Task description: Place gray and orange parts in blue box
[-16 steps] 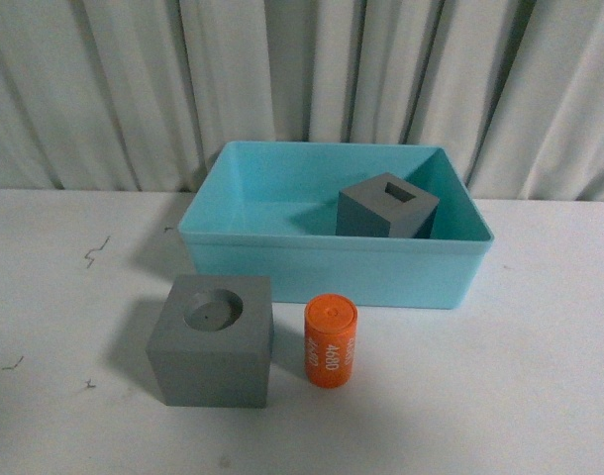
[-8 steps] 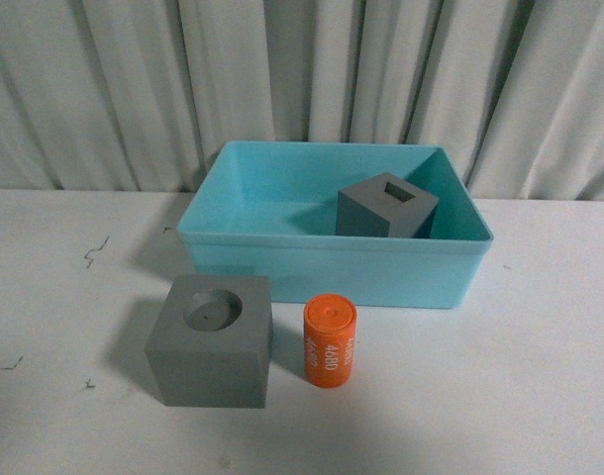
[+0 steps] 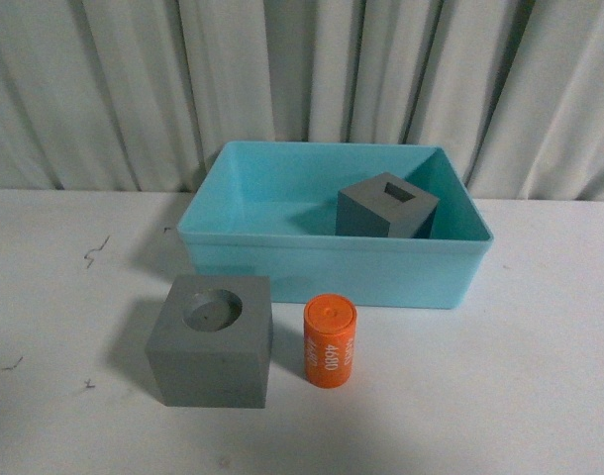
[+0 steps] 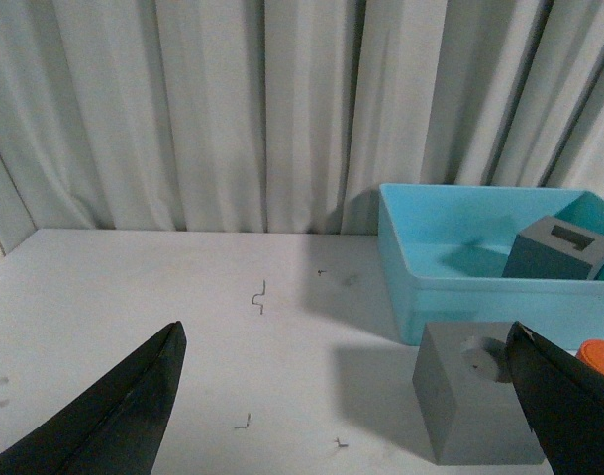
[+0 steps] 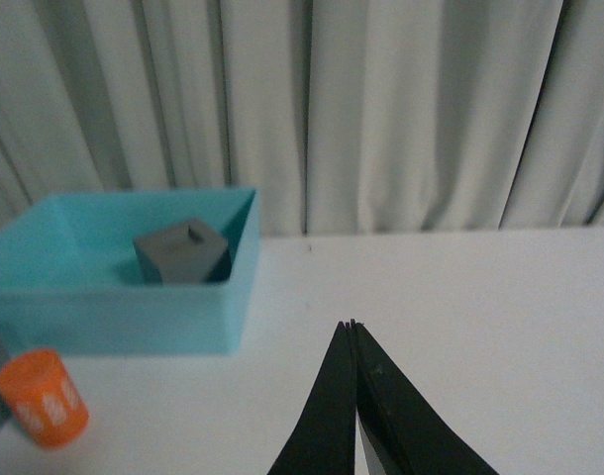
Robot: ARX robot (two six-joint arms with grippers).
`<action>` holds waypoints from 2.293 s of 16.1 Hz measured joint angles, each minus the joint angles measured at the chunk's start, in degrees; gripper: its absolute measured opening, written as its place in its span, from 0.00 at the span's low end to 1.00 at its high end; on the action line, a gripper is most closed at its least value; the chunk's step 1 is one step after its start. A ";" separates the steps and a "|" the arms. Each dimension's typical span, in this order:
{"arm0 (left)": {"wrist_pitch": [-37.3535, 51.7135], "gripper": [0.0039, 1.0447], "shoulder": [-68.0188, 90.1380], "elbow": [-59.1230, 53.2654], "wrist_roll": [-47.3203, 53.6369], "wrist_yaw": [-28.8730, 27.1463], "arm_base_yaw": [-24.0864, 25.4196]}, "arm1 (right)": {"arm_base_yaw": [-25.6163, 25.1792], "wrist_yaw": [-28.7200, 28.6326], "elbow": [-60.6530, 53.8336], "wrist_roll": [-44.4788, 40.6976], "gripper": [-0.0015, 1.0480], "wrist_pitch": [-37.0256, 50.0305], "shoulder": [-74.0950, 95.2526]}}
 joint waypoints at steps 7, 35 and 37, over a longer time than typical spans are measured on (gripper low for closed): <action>0.00 0.94 0.00 0.00 0.00 0.00 0.00 | 0.00 -0.13 0.02 -0.07 0.56 -9.90 -9.49; 20.81 0.94 93.85 37.07 -5.07 -0.50 -14.58 | 0.00 -0.15 0.02 -0.07 0.94 -9.90 -9.46; 22.14 0.94 99.12 38.56 -5.31 -2.82 -16.22 | 0.00 -0.15 0.02 -0.07 0.94 -9.90 -9.46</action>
